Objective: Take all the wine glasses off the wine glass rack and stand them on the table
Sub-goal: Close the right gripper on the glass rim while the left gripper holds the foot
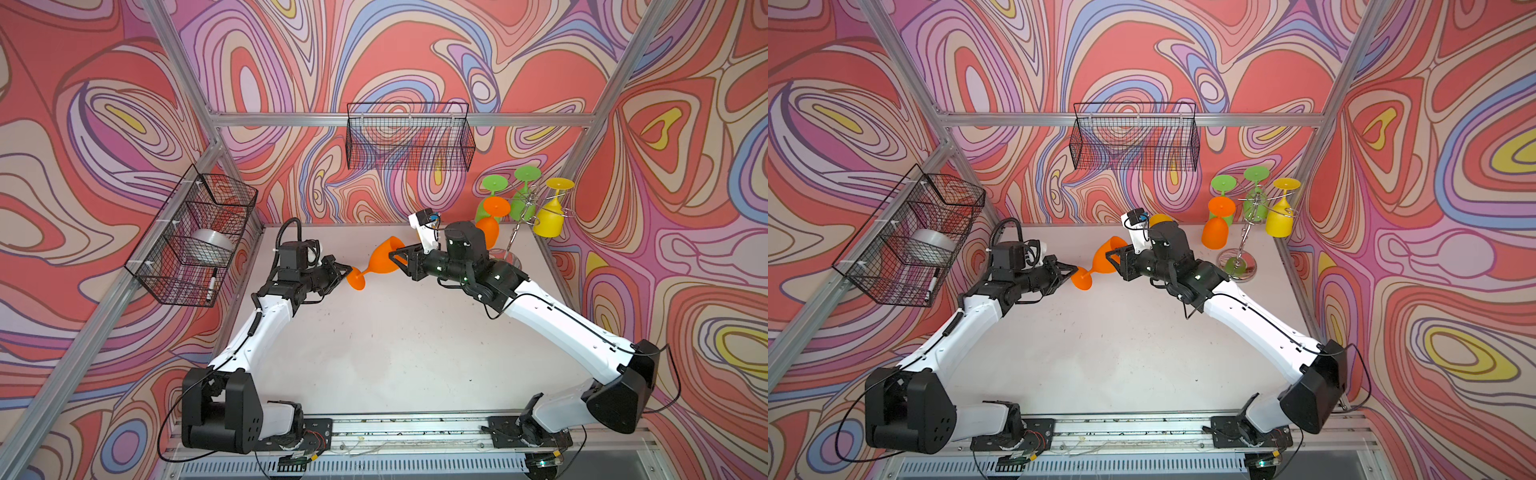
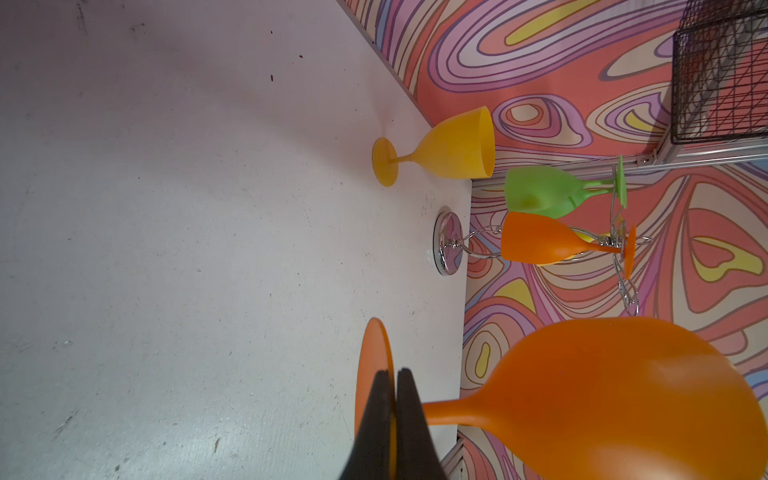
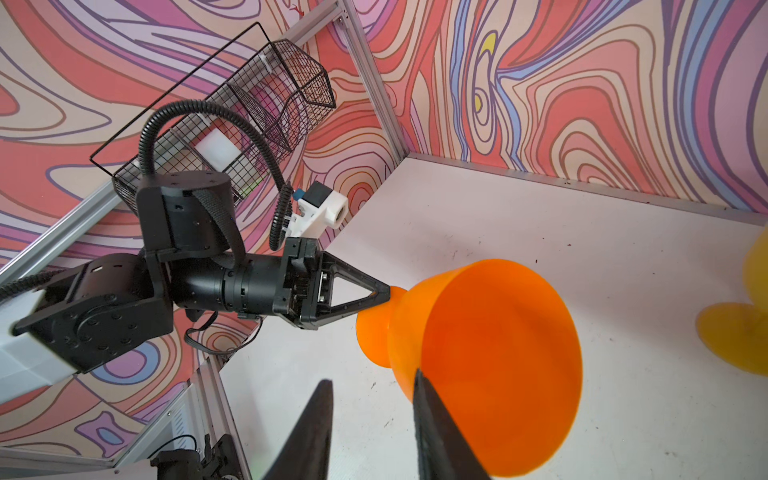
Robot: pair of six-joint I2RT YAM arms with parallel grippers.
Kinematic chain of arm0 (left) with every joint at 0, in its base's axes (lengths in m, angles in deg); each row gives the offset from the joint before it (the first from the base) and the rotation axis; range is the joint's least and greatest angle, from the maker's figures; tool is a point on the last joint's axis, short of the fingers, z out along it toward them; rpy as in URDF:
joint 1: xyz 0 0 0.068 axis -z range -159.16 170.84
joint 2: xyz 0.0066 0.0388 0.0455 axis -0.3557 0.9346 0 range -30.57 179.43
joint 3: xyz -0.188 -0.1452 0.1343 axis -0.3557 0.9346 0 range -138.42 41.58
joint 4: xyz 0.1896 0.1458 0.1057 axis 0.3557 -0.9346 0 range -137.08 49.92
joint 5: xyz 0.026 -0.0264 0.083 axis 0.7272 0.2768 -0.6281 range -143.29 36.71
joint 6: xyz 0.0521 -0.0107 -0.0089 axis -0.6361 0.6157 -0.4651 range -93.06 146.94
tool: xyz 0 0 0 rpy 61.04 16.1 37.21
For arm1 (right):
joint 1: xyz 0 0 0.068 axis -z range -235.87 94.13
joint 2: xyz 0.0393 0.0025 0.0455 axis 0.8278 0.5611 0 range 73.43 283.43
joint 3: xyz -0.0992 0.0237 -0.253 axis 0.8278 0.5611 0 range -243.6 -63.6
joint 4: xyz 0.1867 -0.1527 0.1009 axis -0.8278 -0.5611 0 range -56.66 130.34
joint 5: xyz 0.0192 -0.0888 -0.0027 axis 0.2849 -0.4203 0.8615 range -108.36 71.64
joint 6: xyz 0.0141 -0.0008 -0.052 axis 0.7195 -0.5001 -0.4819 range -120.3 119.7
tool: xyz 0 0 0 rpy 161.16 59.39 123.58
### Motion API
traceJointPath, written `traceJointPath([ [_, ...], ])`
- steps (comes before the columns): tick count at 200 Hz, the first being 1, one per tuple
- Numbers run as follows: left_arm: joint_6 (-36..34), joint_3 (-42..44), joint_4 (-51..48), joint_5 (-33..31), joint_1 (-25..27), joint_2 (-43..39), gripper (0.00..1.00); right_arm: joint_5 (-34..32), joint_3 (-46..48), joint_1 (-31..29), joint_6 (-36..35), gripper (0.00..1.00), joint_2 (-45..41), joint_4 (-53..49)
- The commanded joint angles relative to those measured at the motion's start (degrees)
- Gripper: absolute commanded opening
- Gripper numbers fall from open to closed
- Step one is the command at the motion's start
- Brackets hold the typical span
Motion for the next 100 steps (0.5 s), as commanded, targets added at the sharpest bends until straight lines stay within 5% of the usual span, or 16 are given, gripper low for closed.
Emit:
traceJointPath([
  [1,1.15,0.68,2.06,1.33,-0.64,-1.34,0.0,-1.24,0.52,0.17,0.5,0.34,-1.24,1.65],
  [100,1.34,0.42,2.61,1.47,-0.98,-1.43,0.0,2.94,-1.11,0.17,1.17,0.3,3.33,2.19],
])
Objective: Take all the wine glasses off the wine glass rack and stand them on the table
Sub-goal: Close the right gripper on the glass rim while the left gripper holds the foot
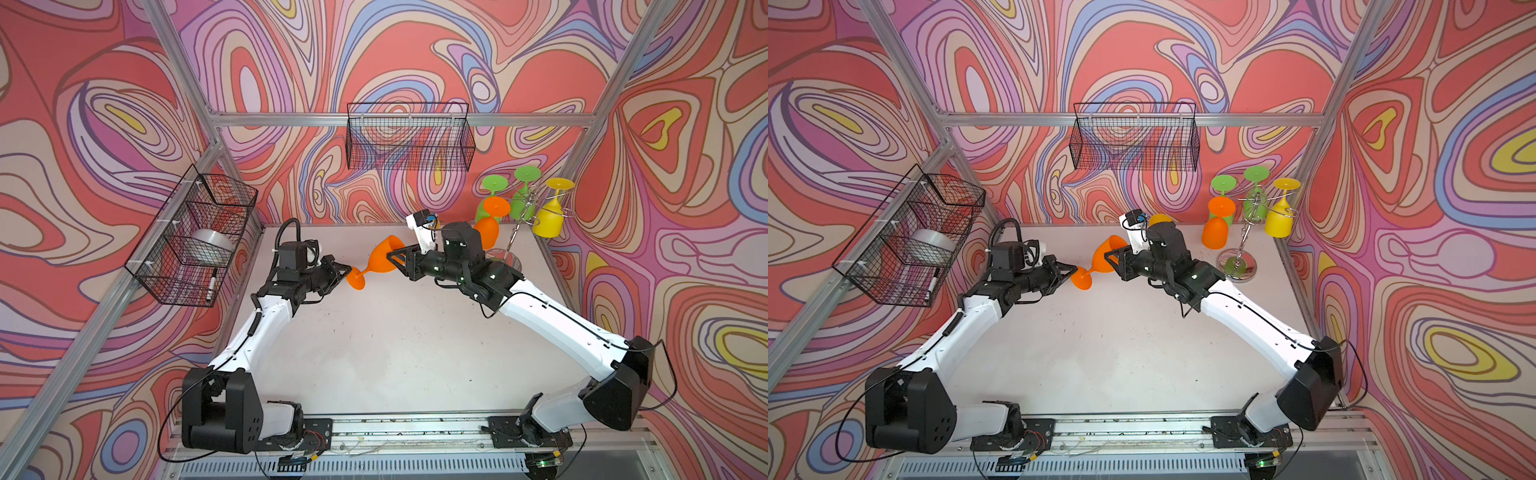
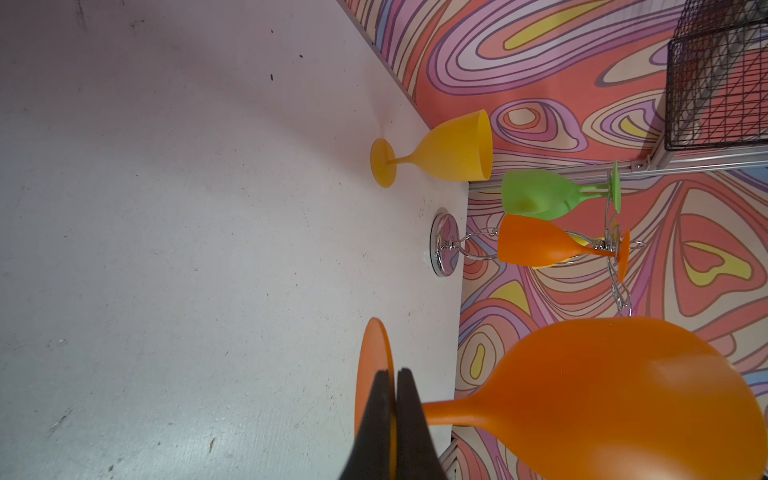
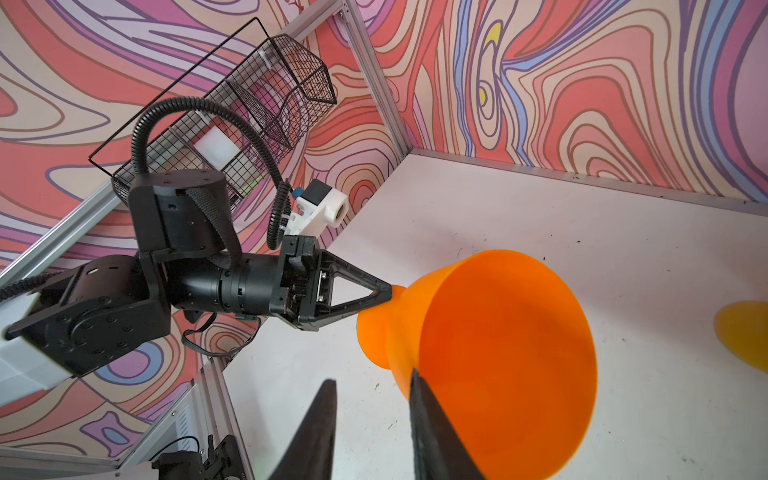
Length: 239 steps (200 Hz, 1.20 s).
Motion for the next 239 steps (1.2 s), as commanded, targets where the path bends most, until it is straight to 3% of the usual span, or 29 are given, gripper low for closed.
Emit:
traceJointPath([
  [1,0.31,0.42,2.09,1.04,-0.64,-1.48,0.0,1.61,-1.15,0.12,0.33,0.3,1.26,1.12],
  [80,1.72,1.36,3.97,1.68,-0.73,-1.83,0.0,3.25,-1.05,0.12,-0.02,0.13,2.88,2.81],
  [101,1.56,1.43,3.64,1.52,-0.81,-1.87,0.0,3.11,-1.1,0.12,-0.14,0.0,2.49,3.18],
  [169,1.06,1.84,3.59,1.57,-1.08,-1.56,0.0,3.2,-1.5,0.12,-0.84,0.0,1.07,2.67],
  [216,0.23,2.04,3.0,1.57,-1.43,-1.78,0.0,-0.55,-3.11,0.12,-3.38,0.0,-0.55,-0.44],
  [239,-0.17,2.04,2.91,1.54,-1.44,-1.7,0.0,-1.15,-3.63,0.12,-4.13,0.26,-0.7,-1.39],
])
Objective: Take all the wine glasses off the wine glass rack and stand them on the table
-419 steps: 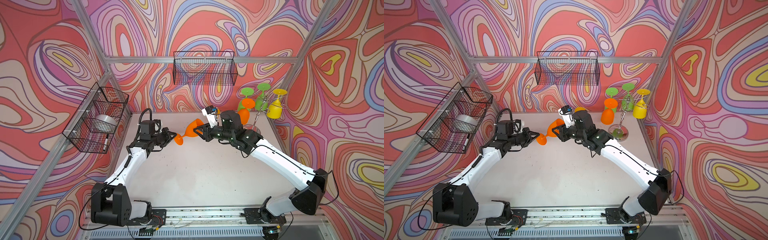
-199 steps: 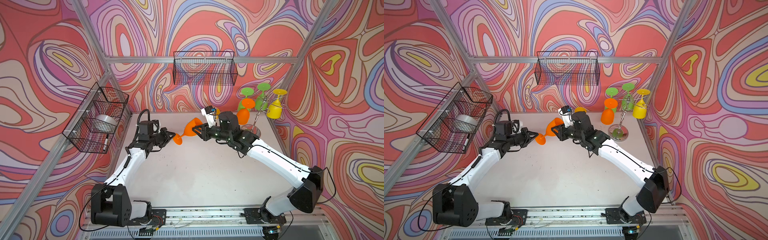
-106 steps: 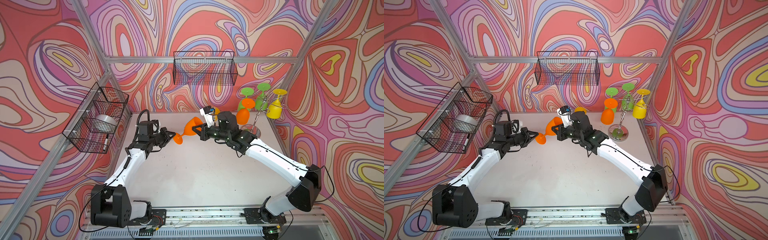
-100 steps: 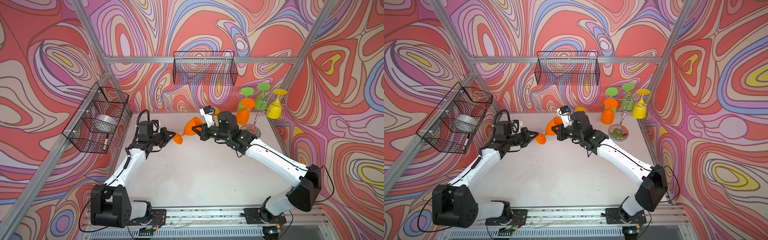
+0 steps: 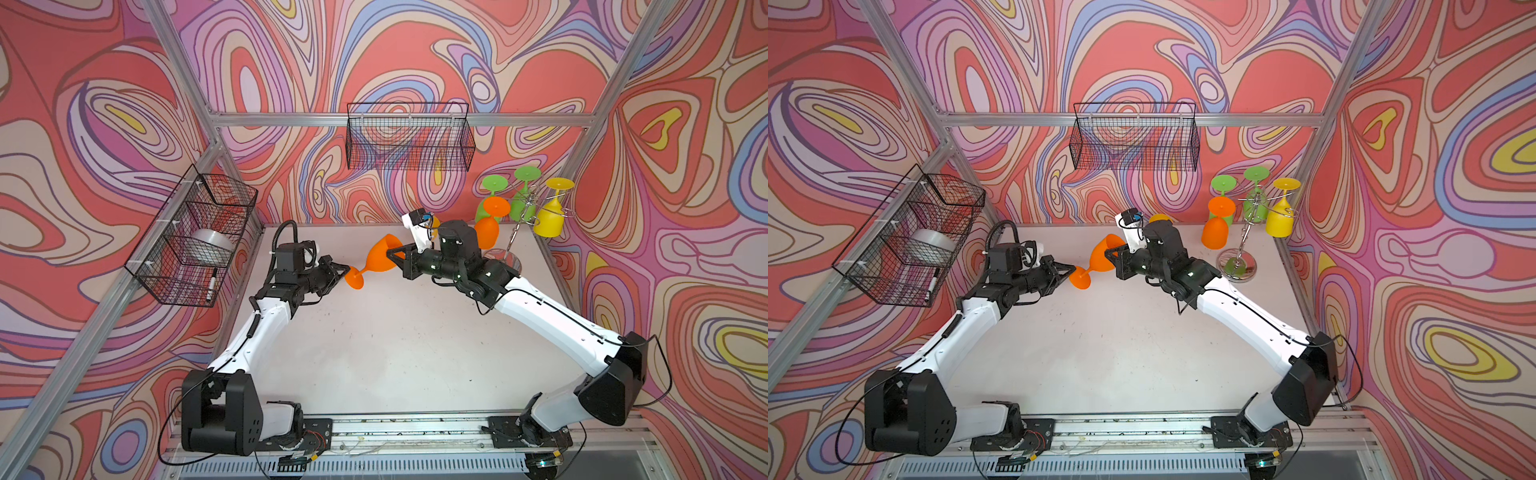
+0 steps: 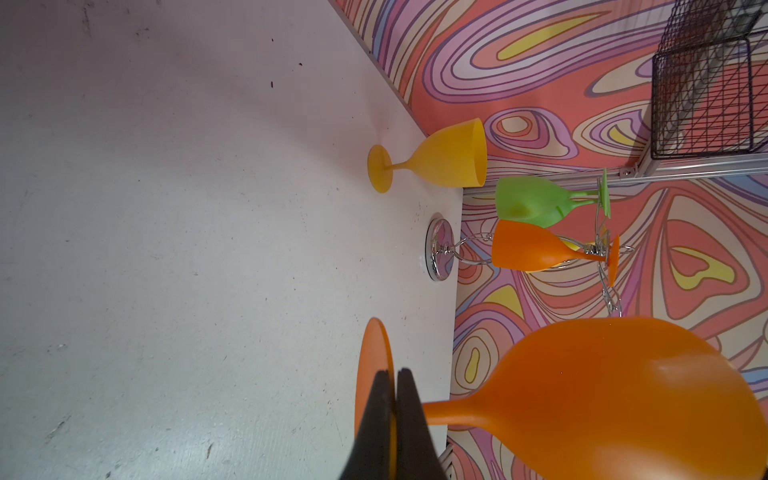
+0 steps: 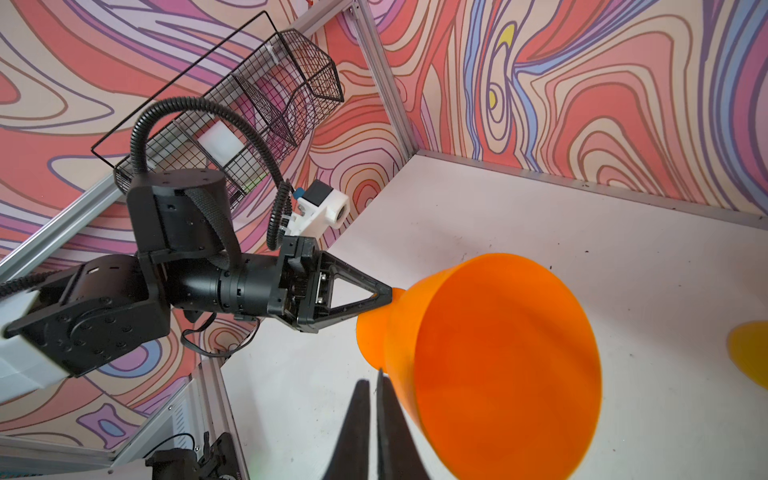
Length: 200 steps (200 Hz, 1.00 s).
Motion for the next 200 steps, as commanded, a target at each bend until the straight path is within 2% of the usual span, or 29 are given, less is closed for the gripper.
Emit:
traceJointPath([
  [1,-0.98,0.56,0.8,0.76,-0.41,-1.04,0.0,-1.86,-1.76,0.08,-1.79,0.26,-1.83,-1.56],
  [14,-1.09,0.55,0.89,1.04,-0.45,-0.95,0.0,-2.34,-1.58,0.08,-2.0,0.38,-2.13,-1.36],
  [28,-1.09,0.71,1.1,1.13,-0.5,-0.95,0.0,-2.89,-1.57,0.21,-2.2,0.44,-1.97,-1.72],
  [73,-1.0,0.47,1.48,1.72,-0.49,-0.86,0.0,-0.51,-2.64,0.7,-1.5,0.48,-0.07,-2.78],
  [136,-0.89,0.38,2.16,2.19,-0.45,-0.89,0.0,4.01,-5.73,0.7,-1.56,0.44,3.64,-5.12],
  [200,-0.22,0.2,2.63,2.5,-0.45,-0.78,0.0,5.39,-7.59,0.7,-2.23,0.27,5.65,-6.12],
])
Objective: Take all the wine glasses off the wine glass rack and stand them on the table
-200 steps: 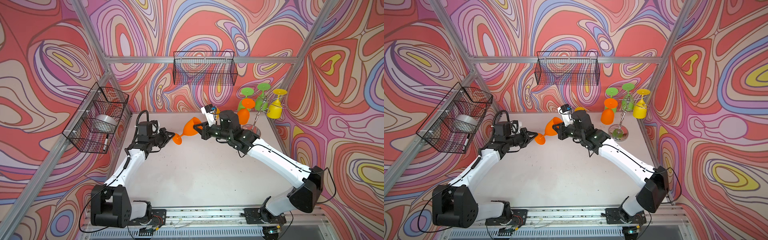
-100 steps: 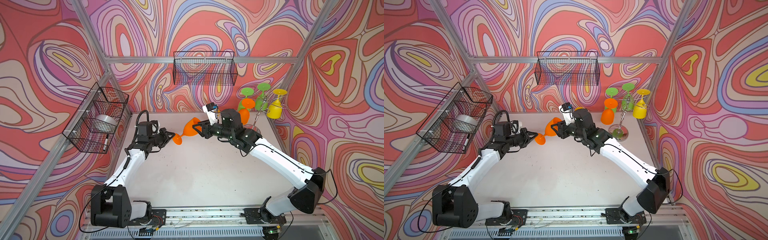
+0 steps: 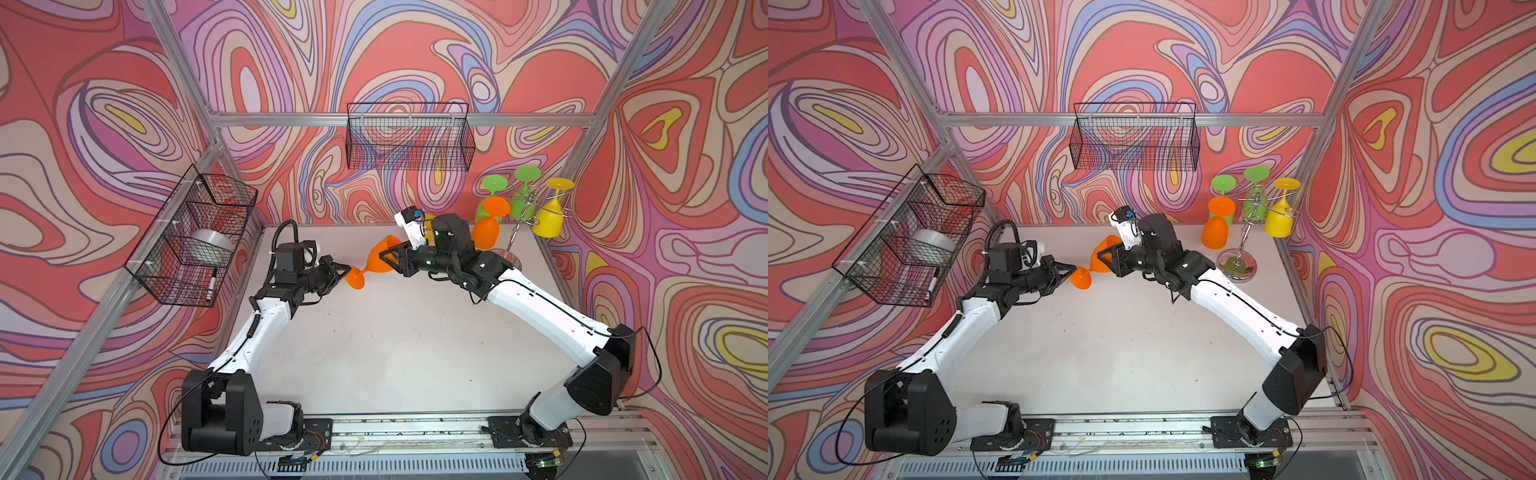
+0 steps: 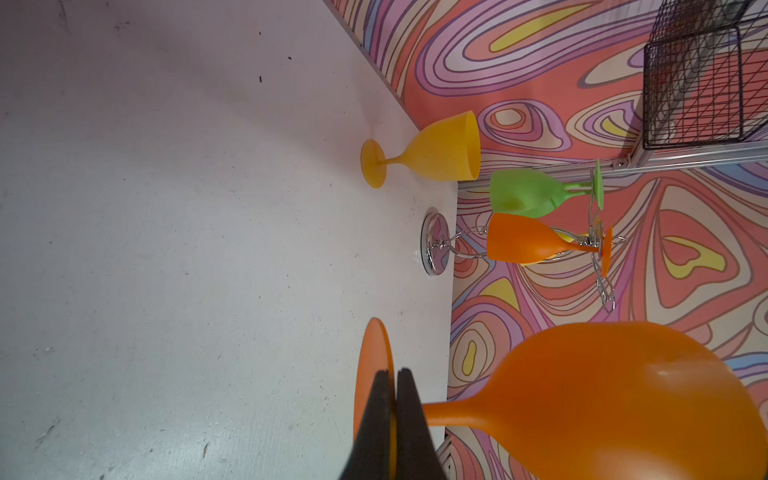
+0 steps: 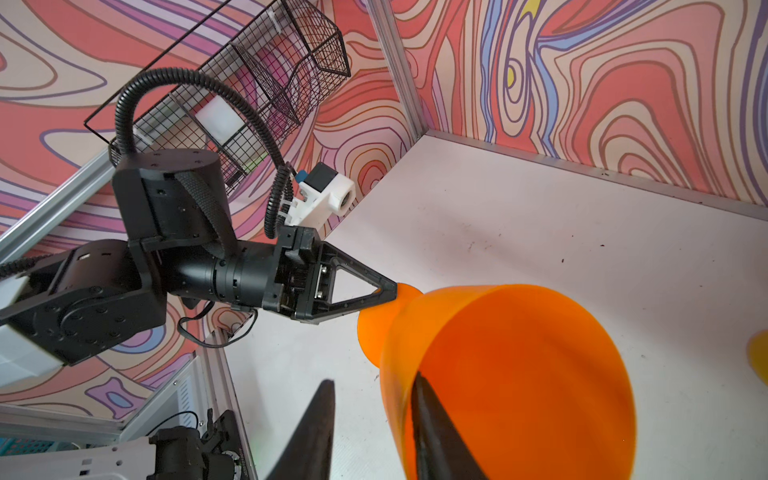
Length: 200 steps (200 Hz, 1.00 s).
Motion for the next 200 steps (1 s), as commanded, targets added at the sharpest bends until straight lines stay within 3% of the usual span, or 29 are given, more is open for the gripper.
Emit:
traceJointPath([
  [1,0.22,0.18,2.18,1.03,-0.45,-0.78,0.0,1.71,-2.17,0.19,-0.54,0.26,1.23,-0.88],
  [46,0.27,0.18,2.42,0.99,-0.45,-0.69,0.0,2.02,-3.15,0.19,-0.87,0.0,2.16,-1.52],
  [88,-0.81,-0.03,1.18,-0.35,-0.41,-1.25,0.0,0.68,-3.48,0.17,-1.43,0.0,2.17,-2.14],
  [111,-3.08,-1.12,-1.76,-1.84,-0.41,-1.65,0.37,-1.74,-5.26,0.19,-3.05,0.0,2.78,-4.41],
  [124,-5.4,-2.97,-6.17,-3.59,-0.41,-1.5,0.5,-4.45,-7.38,0.19,-4.76,0.0,3.98,-7.22],
  [179,-13.72,-6.85,-18.31,-10.02,-0.41,-1.66,0.82,-14.83,-17.47,0.72,-13.17,0.0,13.25,-16.56],
  [200,-16.13,-7.2,-20.14,-11.28,-0.41,-1.48,0.88,-16.26,-20.87,1.14,-16.18,0.0,17.43,-18.24],
])
